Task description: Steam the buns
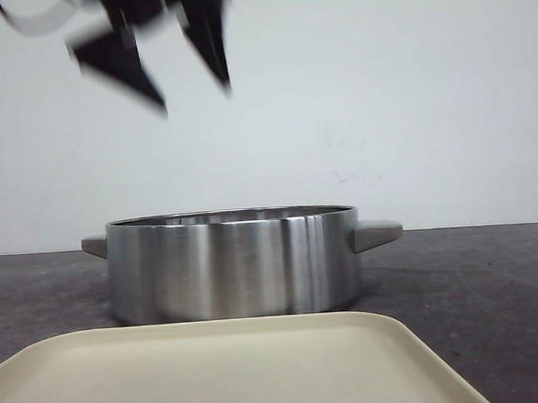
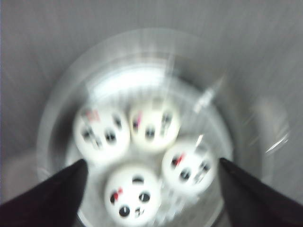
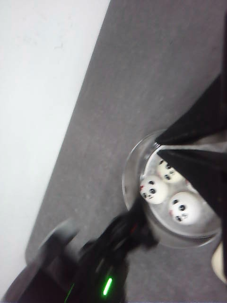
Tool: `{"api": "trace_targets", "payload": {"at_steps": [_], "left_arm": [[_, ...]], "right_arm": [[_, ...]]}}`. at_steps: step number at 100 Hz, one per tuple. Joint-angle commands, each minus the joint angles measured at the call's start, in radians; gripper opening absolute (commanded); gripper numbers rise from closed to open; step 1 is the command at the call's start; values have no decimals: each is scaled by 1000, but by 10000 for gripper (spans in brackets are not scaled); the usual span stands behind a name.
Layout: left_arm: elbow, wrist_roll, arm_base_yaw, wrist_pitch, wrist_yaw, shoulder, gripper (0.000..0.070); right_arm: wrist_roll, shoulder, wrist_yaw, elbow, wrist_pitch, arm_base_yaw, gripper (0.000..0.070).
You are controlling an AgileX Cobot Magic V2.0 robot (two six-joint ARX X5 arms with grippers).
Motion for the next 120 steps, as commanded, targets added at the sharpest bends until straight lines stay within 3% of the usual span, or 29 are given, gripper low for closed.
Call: {"api": "trace_targets", "payload": {"at_steps": [1,18,37,59,80,98,120], "left_arm": [[21,-18,-5,7,-24,-63,329],[19,-16,-5,-22,-73,-276,202],[-10,26,6,-92,-150,-481,3],[-182,38,24,-87,-185,-689,2],[-352,31,24,-97,-188,-845,2],[-362,23,24,-182,-188,-897,2],[-362,18,24,-190,-188,-940,3]], "right_arm": [[9,9,-11,-33,97,11,8],[-5,9,-87,-171,346,12,8],[-10,9,-132,-284,549,12,8],[-77,10,-150,-314,647,12,8],[-80,10,-156,-314,696,12,7],[-79,10,-156,-314,693,12,7],[-79,10,-156,-314,693,11,8]]}}
